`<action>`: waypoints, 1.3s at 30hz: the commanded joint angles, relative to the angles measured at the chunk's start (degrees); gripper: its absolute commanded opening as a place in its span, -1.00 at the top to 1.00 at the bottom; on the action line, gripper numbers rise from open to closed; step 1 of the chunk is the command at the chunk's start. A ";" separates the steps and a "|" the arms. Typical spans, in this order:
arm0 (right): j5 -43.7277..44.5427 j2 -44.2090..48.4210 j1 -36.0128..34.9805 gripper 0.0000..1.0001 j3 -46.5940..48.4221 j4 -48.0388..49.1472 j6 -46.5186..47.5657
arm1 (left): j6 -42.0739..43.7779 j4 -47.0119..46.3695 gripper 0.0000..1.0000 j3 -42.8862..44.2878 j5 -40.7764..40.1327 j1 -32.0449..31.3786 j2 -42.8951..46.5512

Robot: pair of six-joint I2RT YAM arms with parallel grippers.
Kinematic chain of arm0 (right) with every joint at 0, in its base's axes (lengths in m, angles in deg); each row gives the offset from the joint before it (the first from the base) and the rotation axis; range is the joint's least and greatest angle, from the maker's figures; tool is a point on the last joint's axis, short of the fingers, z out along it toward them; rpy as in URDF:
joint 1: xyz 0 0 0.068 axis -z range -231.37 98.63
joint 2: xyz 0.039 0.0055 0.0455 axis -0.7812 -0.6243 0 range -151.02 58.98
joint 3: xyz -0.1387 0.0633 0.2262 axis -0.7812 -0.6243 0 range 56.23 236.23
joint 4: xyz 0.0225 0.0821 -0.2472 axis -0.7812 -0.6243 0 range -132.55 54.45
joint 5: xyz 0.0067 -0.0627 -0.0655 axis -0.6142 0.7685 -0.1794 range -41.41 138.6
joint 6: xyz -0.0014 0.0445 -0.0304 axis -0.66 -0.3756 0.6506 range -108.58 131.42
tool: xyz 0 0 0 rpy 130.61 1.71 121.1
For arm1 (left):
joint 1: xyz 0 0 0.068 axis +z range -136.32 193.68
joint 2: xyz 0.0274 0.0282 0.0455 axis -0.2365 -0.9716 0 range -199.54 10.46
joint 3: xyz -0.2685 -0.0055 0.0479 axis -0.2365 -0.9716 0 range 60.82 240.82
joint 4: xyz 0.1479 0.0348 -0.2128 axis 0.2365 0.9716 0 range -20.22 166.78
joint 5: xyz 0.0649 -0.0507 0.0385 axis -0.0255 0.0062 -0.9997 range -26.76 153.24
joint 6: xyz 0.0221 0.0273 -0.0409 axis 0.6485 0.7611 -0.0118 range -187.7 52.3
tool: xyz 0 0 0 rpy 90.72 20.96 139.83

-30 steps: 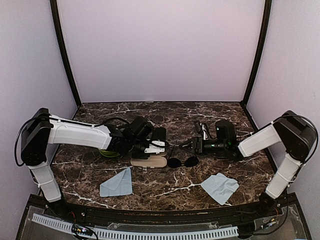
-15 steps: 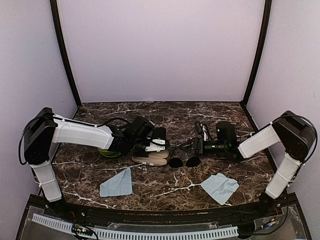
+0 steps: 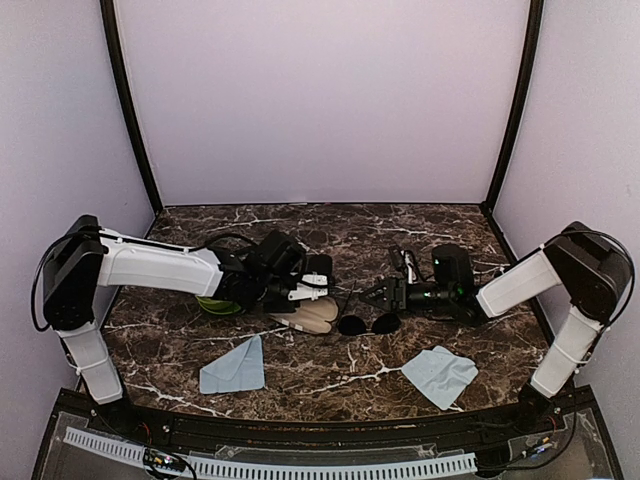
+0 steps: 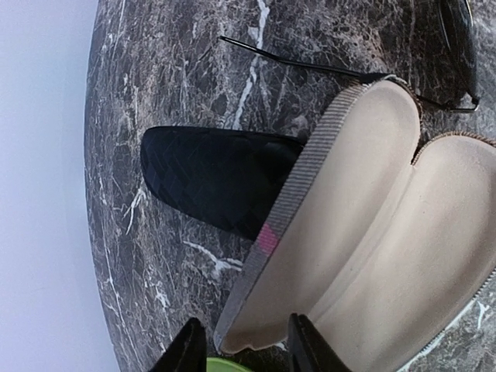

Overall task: Organize the sunglasses
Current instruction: Adjust the opened sunglasses case at the center of the board, then move the glasses cleaning cloth to the corner of the board.

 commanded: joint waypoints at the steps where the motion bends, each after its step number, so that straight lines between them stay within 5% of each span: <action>1: 1.70 3.32 -0.20 -0.40 1.74 -5.21 4.14 | -7.62 4.98 0.21 0.96 1.98 0.00 5.95; 11: 18.38 13.88 -4.11 -0.41 6.31 -34.65 16.24 | -37.28 14.94 -0.04 -2.03 3.19 -0.07 12.05; 22: 19.18 12.45 -7.90 -0.41 5.89 -31.92 14.29 | -68.90 34.19 -0.15 -10.17 12.21 -0.41 16.23; 30: 16.85 9.36 -9.08 -0.41 7.29 -29.56 13.30 | -76.08 30.80 -0.13 -16.39 15.51 -3.49 17.86; 39: 16.69 9.47 -9.61 -0.40 6.73 -28.75 12.81 | -78.89 34.02 -0.24 -13.94 6.78 -10.73 10.02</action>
